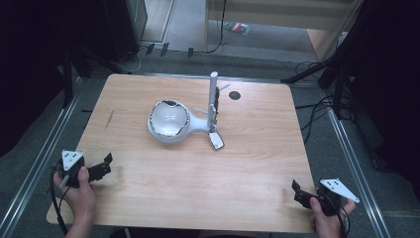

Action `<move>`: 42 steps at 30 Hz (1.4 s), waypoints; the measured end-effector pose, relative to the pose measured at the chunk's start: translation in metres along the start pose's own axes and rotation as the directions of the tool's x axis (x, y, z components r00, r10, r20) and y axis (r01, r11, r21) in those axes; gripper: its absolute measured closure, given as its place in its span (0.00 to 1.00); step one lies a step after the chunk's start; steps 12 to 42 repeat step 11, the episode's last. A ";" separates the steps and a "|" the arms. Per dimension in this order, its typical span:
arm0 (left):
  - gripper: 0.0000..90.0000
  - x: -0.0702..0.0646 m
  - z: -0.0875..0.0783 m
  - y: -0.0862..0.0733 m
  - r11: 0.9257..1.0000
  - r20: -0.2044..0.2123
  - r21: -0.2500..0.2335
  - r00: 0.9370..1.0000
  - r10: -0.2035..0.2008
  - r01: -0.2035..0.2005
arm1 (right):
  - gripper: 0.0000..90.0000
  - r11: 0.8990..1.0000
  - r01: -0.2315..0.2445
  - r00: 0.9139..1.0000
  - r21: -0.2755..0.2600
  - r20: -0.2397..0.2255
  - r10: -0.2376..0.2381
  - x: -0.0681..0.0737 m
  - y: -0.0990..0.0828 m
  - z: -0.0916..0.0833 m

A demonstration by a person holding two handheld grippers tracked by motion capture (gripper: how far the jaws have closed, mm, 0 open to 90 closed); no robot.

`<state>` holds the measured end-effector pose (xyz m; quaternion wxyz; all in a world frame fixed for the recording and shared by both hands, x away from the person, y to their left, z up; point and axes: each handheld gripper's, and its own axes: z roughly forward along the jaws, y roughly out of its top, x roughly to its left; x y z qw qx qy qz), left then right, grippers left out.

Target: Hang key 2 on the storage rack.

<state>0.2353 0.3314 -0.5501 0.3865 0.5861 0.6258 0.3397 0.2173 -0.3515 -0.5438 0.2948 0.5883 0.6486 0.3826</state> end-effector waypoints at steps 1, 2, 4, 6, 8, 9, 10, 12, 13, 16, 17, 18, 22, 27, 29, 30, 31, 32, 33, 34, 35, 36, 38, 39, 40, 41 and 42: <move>0.00 0.000 0.000 0.000 1.000 0.001 0.000 1.000 0.000 0.000 | 0.02 1.000 0.004 1.000 0.000 -0.001 -0.004 0.000 0.000 0.000; 0.00 0.000 0.000 0.000 1.000 0.001 -0.002 1.000 -0.001 0.001 | 0.02 1.000 0.004 1.000 0.000 -0.002 -0.004 0.000 0.000 0.000; 0.00 0.000 0.000 0.000 1.000 0.001 -0.002 1.000 0.000 0.000 | 0.02 1.000 0.006 1.000 0.002 -0.001 -0.006 0.000 0.000 0.001; 0.00 0.000 0.000 0.000 1.000 0.001 -0.002 1.000 -0.001 0.001 | 0.02 1.000 0.015 1.000 0.003 -0.004 -0.015 0.001 0.000 0.001; 0.00 0.000 0.000 0.000 1.000 0.002 0.000 1.000 -0.002 0.002 | 0.02 1.000 0.017 1.000 0.005 -0.006 -0.017 0.001 0.000 0.002; 0.00 0.000 0.000 0.000 1.000 0.002 0.003 1.000 -0.001 0.001 | 0.02 1.000 0.018 1.000 0.004 -0.008 -0.018 0.002 0.000 0.002; 0.00 0.000 0.001 0.000 1.000 0.001 0.003 1.000 -0.005 0.005 | 0.02 1.000 0.016 1.000 0.004 -0.009 -0.016 0.002 0.000 0.002; 0.00 0.000 0.001 0.000 1.000 0.000 0.003 1.000 -0.005 0.005 | 0.02 1.000 0.017 1.000 0.002 -0.011 -0.017 0.001 0.000 0.001; 0.00 0.000 0.001 0.000 1.000 0.000 0.003 1.000 -0.005 0.005 | 0.02 1.000 0.017 1.000 0.002 -0.011 -0.017 0.001 0.000 0.001; 0.00 0.000 0.001 0.000 1.000 0.000 0.003 1.000 -0.005 0.005 | 0.02 1.000 0.017 1.000 0.002 -0.011 -0.017 0.001 0.000 0.001; 0.00 0.000 0.001 0.000 1.000 0.000 0.003 1.000 -0.005 0.005 | 0.02 1.000 0.017 1.000 0.002 -0.011 -0.017 0.001 0.000 0.001; 0.00 0.000 0.001 0.000 1.000 0.000 0.003 1.000 -0.005 0.005 | 0.02 1.000 0.017 1.000 0.002 -0.011 -0.017 0.001 0.000 0.001; 0.00 0.000 0.001 0.000 1.000 0.000 0.003 1.000 -0.005 0.005 | 0.02 1.000 0.017 1.000 0.002 -0.011 -0.017 0.001 0.000 0.001; 0.00 0.000 0.001 0.000 1.000 0.000 0.003 1.000 -0.005 0.005 | 0.02 1.000 0.017 1.000 0.002 -0.011 -0.017 0.001 0.000 0.001; 0.00 0.000 0.001 0.000 1.000 0.000 0.003 1.000 -0.005 0.005 | 0.02 1.000 0.017 1.000 0.002 -0.011 -0.017 0.001 0.000 0.001; 0.00 0.000 0.001 0.000 1.000 0.000 0.003 1.000 -0.005 0.005 | 0.02 1.000 0.017 1.000 0.002 -0.011 -0.017 0.001 0.000 0.001; 0.00 0.000 0.001 0.000 1.000 0.000 0.003 1.000 -0.005 0.005 | 0.02 1.000 0.017 1.000 0.002 -0.011 -0.017 0.001 0.000 0.001; 0.00 0.000 0.001 0.000 1.000 0.000 0.003 1.000 -0.005 0.005 | 0.02 1.000 0.017 1.000 0.002 -0.011 -0.017 0.001 0.000 0.001; 0.00 0.000 0.001 0.000 1.000 0.000 0.003 1.000 -0.005 0.005 | 0.02 1.000 0.017 1.000 0.002 -0.011 -0.017 0.001 0.000 0.001; 0.00 0.000 0.001 0.000 1.000 0.000 0.003 1.000 -0.005 0.005 | 0.02 1.000 0.017 1.000 0.002 -0.011 -0.017 0.001 0.000 0.001; 0.00 0.000 0.001 0.000 1.000 0.000 0.003 1.000 -0.005 0.005 | 0.02 1.000 0.017 1.000 0.002 -0.011 -0.017 0.001 0.000 0.001; 0.00 0.000 0.001 0.000 1.000 0.000 0.003 1.000 -0.005 0.005 | 0.02 1.000 0.017 1.000 0.002 -0.011 -0.017 0.001 0.000 0.001; 0.00 0.000 0.001 0.000 1.000 0.000 0.003 1.000 -0.005 0.005 | 0.02 1.000 0.017 1.000 0.002 -0.011 -0.017 0.001 0.000 0.001; 0.00 0.000 0.001 0.000 1.000 0.000 0.003 1.000 -0.005 0.005 | 0.02 1.000 0.017 1.000 0.002 -0.011 -0.017 0.001 0.000 0.001; 0.00 0.000 0.001 0.000 1.000 0.000 0.003 1.000 -0.005 0.005 | 0.02 1.000 0.017 1.000 0.002 -0.011 -0.017 0.001 0.000 0.001; 0.00 0.000 0.001 0.000 1.000 0.000 0.003 1.000 -0.005 0.005 | 0.02 1.000 0.017 1.000 0.002 -0.011 -0.017 0.001 0.000 0.001; 0.00 0.000 0.001 0.000 1.000 0.000 0.003 1.000 -0.005 0.005 | 0.02 1.000 0.017 1.000 0.002 -0.011 -0.017 0.001 0.000 0.001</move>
